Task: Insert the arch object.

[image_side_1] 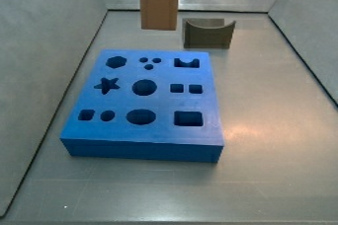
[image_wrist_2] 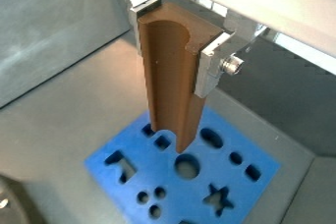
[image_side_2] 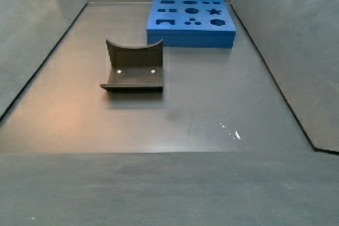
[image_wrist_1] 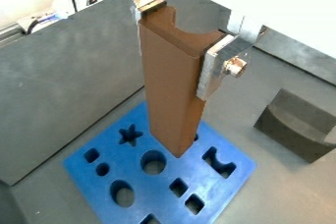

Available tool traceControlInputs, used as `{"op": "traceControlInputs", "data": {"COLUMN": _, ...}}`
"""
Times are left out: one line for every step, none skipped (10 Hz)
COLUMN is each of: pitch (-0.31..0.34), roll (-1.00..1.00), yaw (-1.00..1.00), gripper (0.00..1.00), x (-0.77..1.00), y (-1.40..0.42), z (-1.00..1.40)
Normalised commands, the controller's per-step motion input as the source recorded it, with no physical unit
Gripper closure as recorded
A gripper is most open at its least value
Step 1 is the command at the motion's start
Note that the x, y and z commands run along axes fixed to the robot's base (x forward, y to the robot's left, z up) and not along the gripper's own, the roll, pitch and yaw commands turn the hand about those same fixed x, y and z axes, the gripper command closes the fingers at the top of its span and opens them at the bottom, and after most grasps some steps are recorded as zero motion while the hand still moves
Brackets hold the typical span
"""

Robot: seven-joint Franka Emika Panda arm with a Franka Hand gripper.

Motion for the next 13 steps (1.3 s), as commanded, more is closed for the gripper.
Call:
{"op": "traceControlInputs", "data": {"pitch": 0.0, "roll": 0.01, "yaw": -0.01, "gripper": 1.0, "x": 0.62, "y": 0.58, "z": -1.0}}
{"op": "traceControlInputs", "data": {"pitch": 0.0, "roll": 0.01, "yaw": -0.03, "gripper": 1.0, "x": 0.66, "y": 0.55, "z": -1.0}}
{"op": "traceControlInputs", "data": {"pitch": 0.0, "roll": 0.0, "yaw": -0.07, "gripper": 1.0, "x": 0.56, "y": 0.43, "z": -0.85}}
{"op": "traceControlInputs", "data": {"pitch": 0.0, "roll": 0.0, "yaw": -0.11, "gripper": 1.0, "x": 0.53, "y": 0.32, "z": -0.76}}
{"op": "traceControlInputs", "data": {"pitch": 0.0, "roll": 0.08, "yaw": -0.06, "gripper": 1.0, "x": 0.44, "y": 0.32, "z": -0.68}}
{"op": "traceControlInputs", "data": {"pitch": -0.01, "roll": 0.17, "yaw": 0.0, "gripper": 1.0, "x": 0.18, "y": 0.19, "z": -0.54}}
{"op": "traceControlInputs", "data": {"pitch": -0.029, "roll": 0.21, "yaw": 0.0, "gripper": 1.0, "x": 0.05, "y": 0.14, "z": -0.48}}
{"op": "traceControlInputs", "data": {"pitch": -0.044, "roll": 0.19, "yaw": 0.0, "gripper": 1.0, "x": 0.0, "y": 0.09, "z": -0.44}}
{"op": "traceControlInputs", "data": {"pitch": -0.043, "roll": 0.15, "yaw": 0.0, "gripper": 1.0, "x": 0.0, "y": 0.09, "z": -0.42}}
{"op": "traceControlInputs", "data": {"pitch": -0.066, "roll": 0.1, "yaw": 0.0, "gripper": 1.0, "x": 0.03, "y": 0.03, "z": -0.44}}
{"op": "traceControlInputs", "data": {"pitch": -0.124, "roll": 0.0, "yaw": -0.03, "gripper": 1.0, "x": 0.18, "y": 0.0, "z": -0.54}}
{"op": "traceControlInputs", "data": {"pitch": -0.156, "roll": -0.1, "yaw": -0.09, "gripper": 1.0, "x": 0.13, "y": 0.0, "z": -0.51}}
{"op": "traceControlInputs", "data": {"pitch": -0.169, "roll": -0.2, "yaw": -0.1, "gripper": 1.0, "x": 0.07, "y": 0.0, "z": -0.45}}
